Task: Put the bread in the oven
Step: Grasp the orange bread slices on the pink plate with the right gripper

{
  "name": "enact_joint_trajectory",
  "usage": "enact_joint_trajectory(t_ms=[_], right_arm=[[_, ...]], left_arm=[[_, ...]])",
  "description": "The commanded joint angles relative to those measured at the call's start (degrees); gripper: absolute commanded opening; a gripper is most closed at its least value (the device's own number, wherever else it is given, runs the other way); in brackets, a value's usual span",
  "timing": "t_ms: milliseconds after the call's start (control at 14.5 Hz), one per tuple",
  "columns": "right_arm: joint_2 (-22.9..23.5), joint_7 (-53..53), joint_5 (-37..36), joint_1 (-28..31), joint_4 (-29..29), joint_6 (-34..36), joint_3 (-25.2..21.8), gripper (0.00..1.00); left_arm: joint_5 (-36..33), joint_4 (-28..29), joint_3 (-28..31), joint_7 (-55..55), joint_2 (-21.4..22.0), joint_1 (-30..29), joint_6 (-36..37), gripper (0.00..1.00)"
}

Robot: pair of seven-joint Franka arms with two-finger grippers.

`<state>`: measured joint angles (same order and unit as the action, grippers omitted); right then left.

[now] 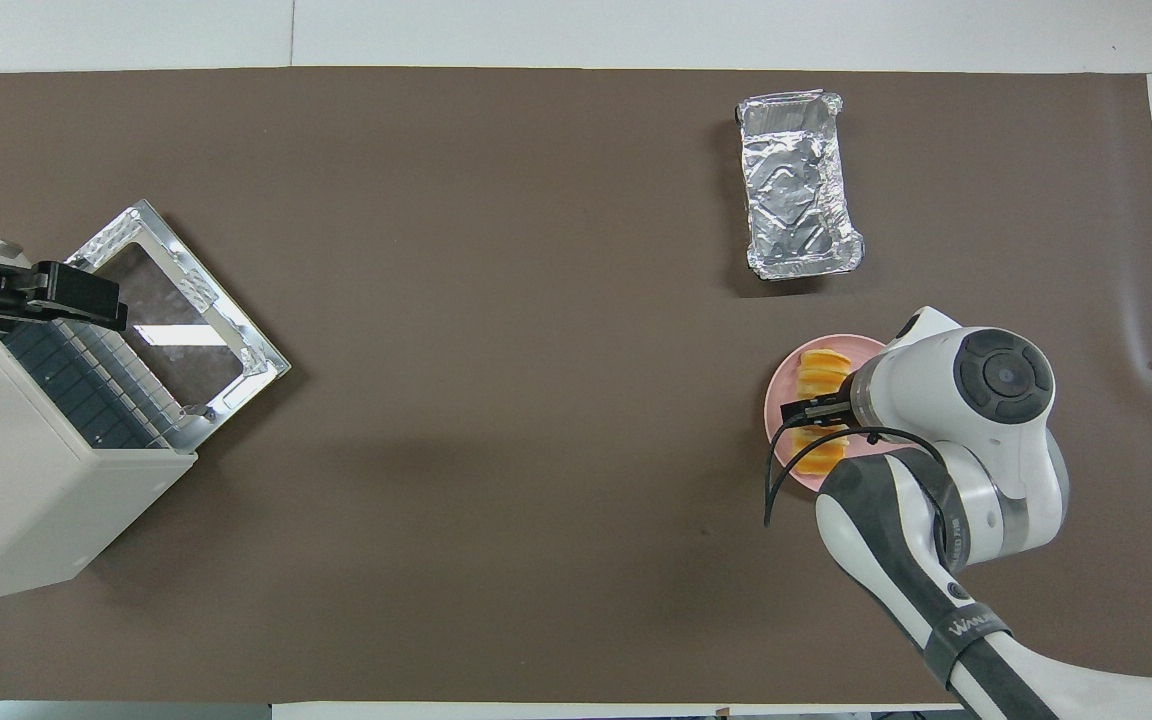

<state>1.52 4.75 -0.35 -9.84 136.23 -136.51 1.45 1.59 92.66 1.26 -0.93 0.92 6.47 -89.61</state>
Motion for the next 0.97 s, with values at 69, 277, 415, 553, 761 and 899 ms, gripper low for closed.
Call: enact_joint_trajectory(t_ms=[69,277,415,553,761,899], right_arm=[[0.2,-1.0,0.3,-0.3,0.7,-1.6,0.0,1.00],[0.2,-1.0,0.3,-0.3,0.8,-2.1,0.0,0.77],[0.9,-1.1,0.3,-0.3,0.9,-3.4,0.0,0.54],[1.9,-0.7,0.3,-1.5,1.4,-5.9,0.0,0.27],[2.1,-0.4,0.3,-1.8,1.0,-5.8,0.0,0.00],[2.3,-0.6,0.3,-1.8,0.4,-5.4,0.0,0.00]], left_arm=[[-0.2,1.8,0.2,0.5,1.8,0.1,0.2,1.00],[-0.2,1.8,0.2,0.5,1.8,0.1,0.2,1.00],[-0.2,1.8,0.2,0.5,1.8,0.1,0.2,1.00],[-0.2,1.8,0.1,0.5,1.8,0.1,0.2,1.00],[-0.2,1.8,0.2,0.5,1.8,0.1,0.2,1.00],[-0.2,1.8,0.2,0.5,1.8,0.1,0.2,1.00]])
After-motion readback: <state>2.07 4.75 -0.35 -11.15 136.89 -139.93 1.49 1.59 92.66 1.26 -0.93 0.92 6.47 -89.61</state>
